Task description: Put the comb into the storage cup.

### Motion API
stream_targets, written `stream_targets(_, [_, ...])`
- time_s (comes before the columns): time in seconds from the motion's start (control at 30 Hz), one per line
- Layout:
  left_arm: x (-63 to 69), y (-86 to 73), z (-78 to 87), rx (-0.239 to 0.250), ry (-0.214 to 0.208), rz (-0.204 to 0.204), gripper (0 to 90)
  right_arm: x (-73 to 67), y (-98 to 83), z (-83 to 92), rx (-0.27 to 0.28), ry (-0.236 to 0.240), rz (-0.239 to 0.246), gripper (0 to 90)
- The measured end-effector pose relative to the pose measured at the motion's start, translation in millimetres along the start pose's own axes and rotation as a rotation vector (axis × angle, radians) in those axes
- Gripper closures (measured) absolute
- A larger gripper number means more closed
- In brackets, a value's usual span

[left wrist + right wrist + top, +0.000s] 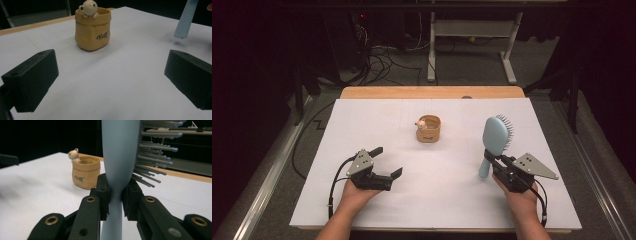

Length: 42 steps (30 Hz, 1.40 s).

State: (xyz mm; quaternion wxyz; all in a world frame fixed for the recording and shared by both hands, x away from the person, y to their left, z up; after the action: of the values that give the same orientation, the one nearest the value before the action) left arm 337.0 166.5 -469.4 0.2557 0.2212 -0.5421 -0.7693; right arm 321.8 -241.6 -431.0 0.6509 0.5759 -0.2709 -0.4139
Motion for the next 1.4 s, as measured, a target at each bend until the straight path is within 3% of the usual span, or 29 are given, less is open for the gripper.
stream_targets(0.17, [-0.5, 0.0, 0.0, -0.003, -0.001, 0.004, 0.0, 3.7, -0.3, 1.4, 0.016, -0.002, -0.03, 78.5])
stream_targets(0.53, [-2.0, -0.1, 0.0, -0.003, -0.005, 0.001, 0.0, 0.8, 1.6, -0.2, 0.022, 0.0, -0.015, 78.5])
stream_targets(0.63, [-2.3, 0.0, 0.3, 0.002, -0.003, -0.003, 0.0, -2.3, 3.0, -2.7, 0.015, -0.013, 0.016, 78.5])
stream_targets(1.03, [-4.5, -1.3, 0.1, 0.002, -0.002, -0.004, 0.0, -9.6, 11.8, -22.0, -0.001, 0.005, 0.007, 78.5])
stream_targets(1.4, [-5.0, -0.9, 0.6, 0.01, -0.006, -0.009, 0.0, -15.9, 33.7, -40.5, 0.016, 0.017, -0.005, 78.4])
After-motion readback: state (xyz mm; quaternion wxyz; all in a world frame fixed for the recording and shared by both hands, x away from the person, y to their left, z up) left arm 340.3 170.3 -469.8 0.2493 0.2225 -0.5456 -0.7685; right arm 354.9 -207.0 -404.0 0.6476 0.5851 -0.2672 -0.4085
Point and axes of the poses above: each handheld gripper's, and its own axes: z roughly backward along the jaws, y roughly out of its top, x roughly to its right, the point moved 2 cm from there along -z, roughly forward along the jaws, and after that the axes turned 7 degrees about -z, right-handed, at the moved point
